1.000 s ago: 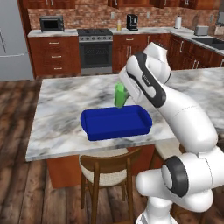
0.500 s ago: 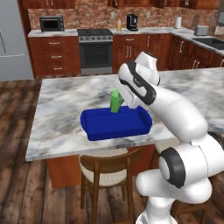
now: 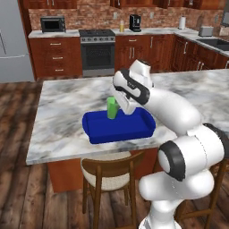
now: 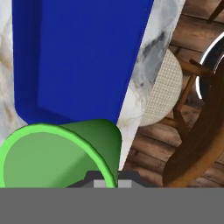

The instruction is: There is a tray on the dining counter. Grab the cup, mug, and pitcher and place them on the tray. The pitcher may be placed next to the tray if it cannot fit the tray.

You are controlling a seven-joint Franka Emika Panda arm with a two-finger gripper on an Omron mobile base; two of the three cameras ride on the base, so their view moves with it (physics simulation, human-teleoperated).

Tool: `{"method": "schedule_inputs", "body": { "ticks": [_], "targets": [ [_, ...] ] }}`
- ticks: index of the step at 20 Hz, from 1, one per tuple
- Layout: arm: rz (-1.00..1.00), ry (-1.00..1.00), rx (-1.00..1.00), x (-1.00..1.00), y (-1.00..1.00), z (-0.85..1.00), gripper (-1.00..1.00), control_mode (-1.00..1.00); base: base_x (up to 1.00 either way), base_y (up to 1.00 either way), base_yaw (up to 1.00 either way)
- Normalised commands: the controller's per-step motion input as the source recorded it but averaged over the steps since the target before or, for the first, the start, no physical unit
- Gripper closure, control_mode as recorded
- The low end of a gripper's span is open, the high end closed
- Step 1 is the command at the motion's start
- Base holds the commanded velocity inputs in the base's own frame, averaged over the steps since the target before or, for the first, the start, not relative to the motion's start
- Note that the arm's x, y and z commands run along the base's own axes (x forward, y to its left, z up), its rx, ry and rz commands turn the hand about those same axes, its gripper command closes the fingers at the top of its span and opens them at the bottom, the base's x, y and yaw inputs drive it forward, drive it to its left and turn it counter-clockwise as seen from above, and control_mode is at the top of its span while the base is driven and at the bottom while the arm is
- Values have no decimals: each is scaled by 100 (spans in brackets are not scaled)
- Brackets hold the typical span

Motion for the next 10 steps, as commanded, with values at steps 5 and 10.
{"method": "schedule_inputs", "body": {
  "ticks": [5,10],
  "targets": [
    [0,5,0,35,6,-22,100,-100,0,0,0],
    [0,4,0,38,13,-31,100,-100,0,0,0]
  ]
}}
